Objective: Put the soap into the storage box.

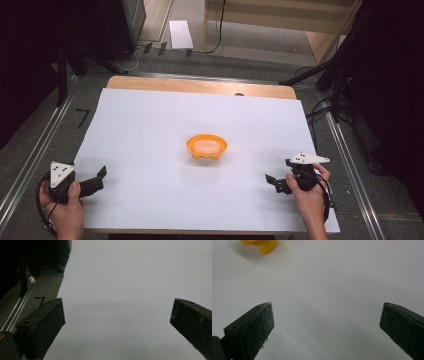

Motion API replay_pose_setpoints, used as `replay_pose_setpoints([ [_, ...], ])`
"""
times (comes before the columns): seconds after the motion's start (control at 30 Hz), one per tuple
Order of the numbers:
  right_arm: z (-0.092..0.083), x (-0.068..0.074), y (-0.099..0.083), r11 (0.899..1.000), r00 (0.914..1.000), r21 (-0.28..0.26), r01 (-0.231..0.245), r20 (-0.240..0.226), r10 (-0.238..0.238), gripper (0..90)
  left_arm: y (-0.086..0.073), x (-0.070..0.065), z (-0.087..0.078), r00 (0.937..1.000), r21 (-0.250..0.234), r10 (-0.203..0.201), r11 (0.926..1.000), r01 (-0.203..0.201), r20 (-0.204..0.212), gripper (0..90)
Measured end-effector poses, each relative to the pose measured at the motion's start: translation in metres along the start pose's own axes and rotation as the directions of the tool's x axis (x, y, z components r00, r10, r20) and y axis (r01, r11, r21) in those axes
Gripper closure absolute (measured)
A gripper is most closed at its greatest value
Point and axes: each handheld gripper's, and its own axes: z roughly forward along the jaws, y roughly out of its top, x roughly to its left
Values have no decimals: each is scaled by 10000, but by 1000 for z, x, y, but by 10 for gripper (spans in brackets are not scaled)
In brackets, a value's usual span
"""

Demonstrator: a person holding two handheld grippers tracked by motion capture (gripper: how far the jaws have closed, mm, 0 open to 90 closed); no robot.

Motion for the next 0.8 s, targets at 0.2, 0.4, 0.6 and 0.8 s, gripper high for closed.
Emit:
replay_pose_setpoints([
  [0.2, -15, -6, -22, 9990, 9986, -181, -397, 347, 403, 0, 0, 0, 0, 10000, -7, -3, 10000, 3, 12, 1],
  [0.4, -29, -9, -40, 9967, 9951, -439, -678, 694, 707, 0, 0, 0, 0, 10000, -7, -12, 10000, 12, 12, 1],
  [0.6, -43, -16, -52, 9938, 9910, -689, -871, 955, 935, 0, 0, 0, 0, 10000, -16, 0, 10000, -1, -10, 1],
  [0.8, -56, -26, -67, 9895, 9836, -905, -1129, 1311, 1242, 0, 0, 0, 0, 10000, 12, 14, 10000, -14, -9, 1],
])
